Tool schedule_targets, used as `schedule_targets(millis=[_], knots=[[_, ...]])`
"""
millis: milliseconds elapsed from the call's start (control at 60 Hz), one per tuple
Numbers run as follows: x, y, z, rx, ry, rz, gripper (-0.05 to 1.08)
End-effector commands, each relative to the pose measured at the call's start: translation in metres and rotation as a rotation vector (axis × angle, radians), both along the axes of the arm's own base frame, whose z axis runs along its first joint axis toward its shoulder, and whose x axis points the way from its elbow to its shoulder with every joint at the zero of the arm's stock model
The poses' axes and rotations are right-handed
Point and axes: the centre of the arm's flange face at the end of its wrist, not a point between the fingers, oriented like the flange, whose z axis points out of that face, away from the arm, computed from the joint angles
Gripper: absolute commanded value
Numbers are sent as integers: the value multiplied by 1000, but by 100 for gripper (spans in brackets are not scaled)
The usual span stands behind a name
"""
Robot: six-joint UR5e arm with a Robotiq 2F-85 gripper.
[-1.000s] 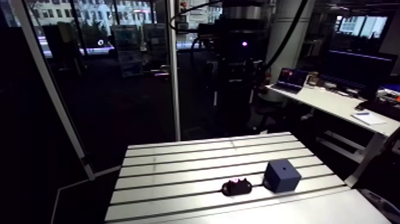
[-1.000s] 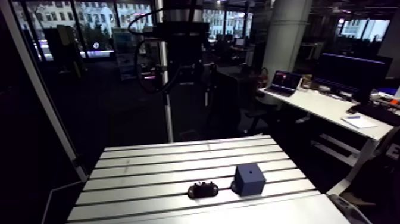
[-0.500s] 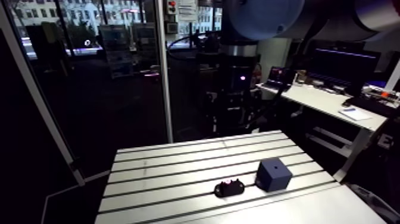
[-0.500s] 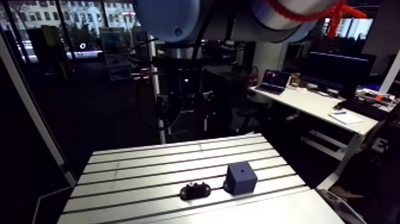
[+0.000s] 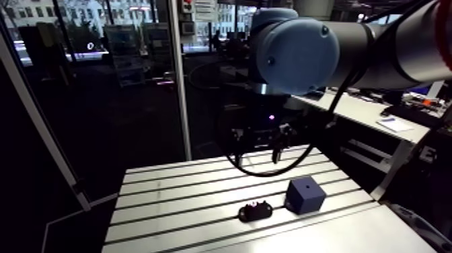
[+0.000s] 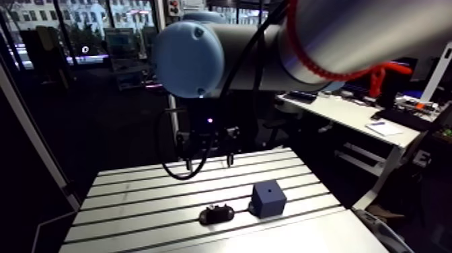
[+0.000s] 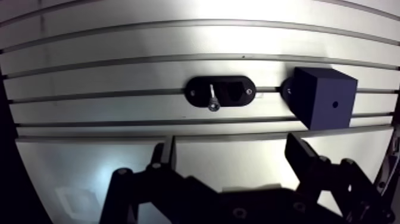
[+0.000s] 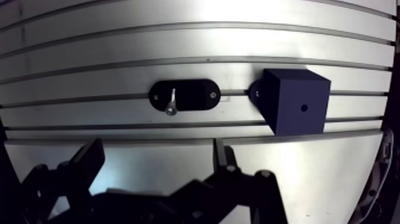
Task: Pick up the M10 bolt and insert it into the hole until fully seated.
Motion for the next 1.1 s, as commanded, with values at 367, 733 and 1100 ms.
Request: schedule_targets(millis=[367,733,1100], knots=[[10,0,-52,-3,1,20,4],[3,0,-73,-8,30,21,41],[4,0,-81,-12,19,18,48]])
